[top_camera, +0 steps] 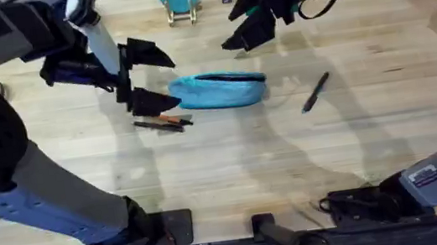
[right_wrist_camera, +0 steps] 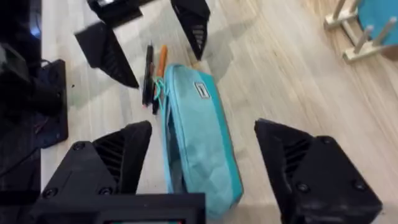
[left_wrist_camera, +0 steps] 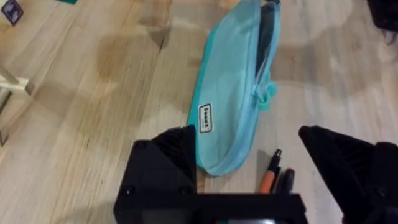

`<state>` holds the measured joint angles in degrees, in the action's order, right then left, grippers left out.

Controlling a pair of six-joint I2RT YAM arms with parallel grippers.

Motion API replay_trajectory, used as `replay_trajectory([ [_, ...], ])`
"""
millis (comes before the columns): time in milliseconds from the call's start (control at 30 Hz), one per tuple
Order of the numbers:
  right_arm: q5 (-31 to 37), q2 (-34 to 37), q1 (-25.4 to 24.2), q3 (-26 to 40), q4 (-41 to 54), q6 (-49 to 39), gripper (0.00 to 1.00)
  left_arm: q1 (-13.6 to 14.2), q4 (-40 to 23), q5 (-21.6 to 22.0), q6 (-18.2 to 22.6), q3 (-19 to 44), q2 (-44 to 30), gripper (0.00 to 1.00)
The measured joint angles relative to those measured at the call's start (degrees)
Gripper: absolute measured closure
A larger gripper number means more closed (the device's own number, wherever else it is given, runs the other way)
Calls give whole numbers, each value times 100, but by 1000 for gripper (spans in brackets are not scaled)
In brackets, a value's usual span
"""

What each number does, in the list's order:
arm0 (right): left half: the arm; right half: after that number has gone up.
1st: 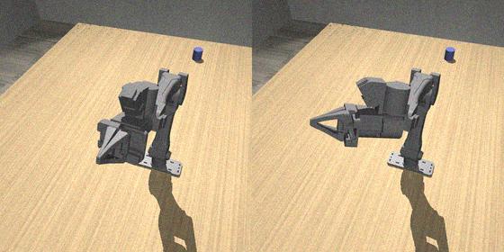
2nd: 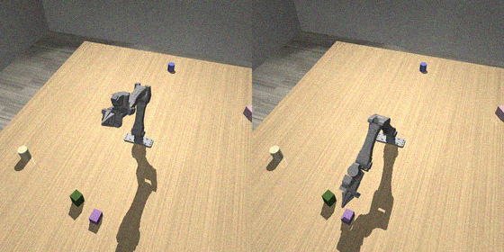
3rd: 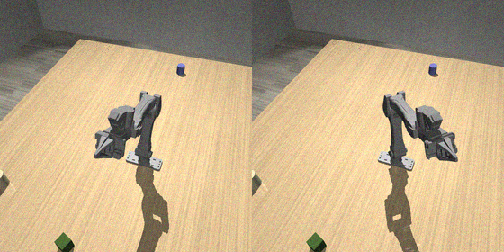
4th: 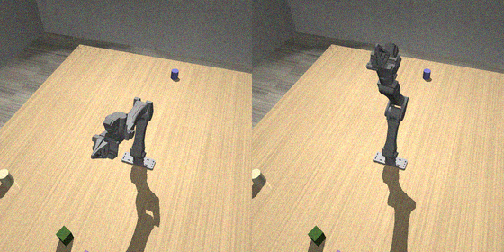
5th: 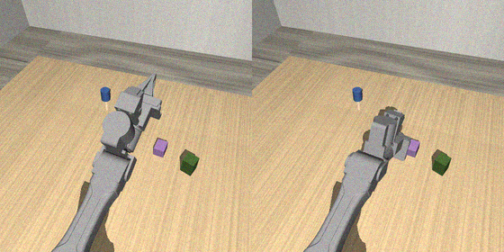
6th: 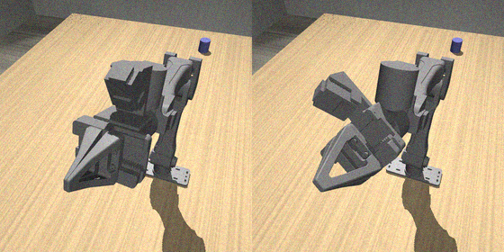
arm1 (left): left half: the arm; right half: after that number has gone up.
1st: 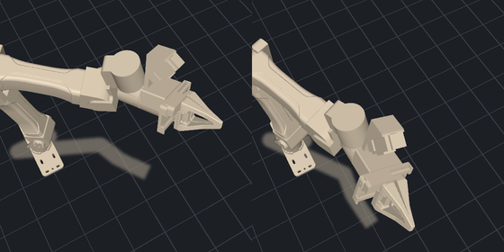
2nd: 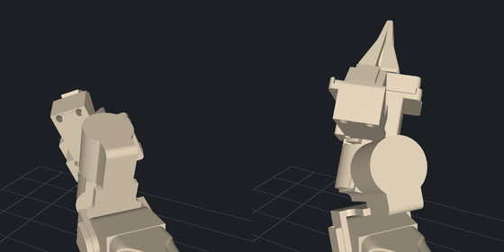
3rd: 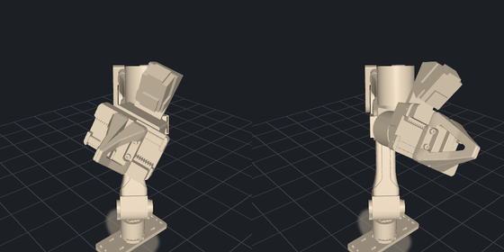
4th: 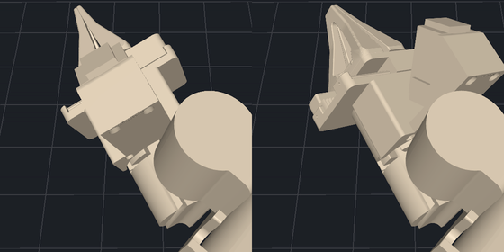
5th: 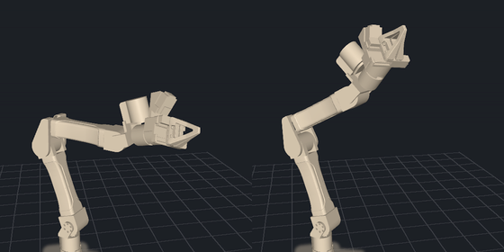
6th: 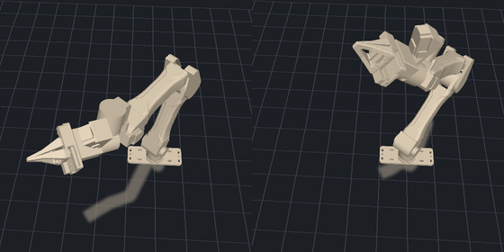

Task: Unzip the bag, pick up the pens from the table one at a time and place them inside, then zip the bag closed.

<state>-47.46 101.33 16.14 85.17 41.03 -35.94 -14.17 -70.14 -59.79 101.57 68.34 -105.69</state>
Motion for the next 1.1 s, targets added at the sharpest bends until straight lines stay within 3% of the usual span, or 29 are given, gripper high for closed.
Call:
replay_trajectory([
  [200,220,-204,0,0,197,-3,4,0,-827,361,547,442,65,2],
  [533,686,-473,-33,11,1211,-327,4,0,-1395,907,738,597,1239,2],
  [733,975,-686,-33,11,1697,-802,5,0,-1409,1091,176,597,1932,2],
  [1100,1439,-1458,-31,17,1951,-999,5,0,-1433,1619,-1588,597,3068,2],
])
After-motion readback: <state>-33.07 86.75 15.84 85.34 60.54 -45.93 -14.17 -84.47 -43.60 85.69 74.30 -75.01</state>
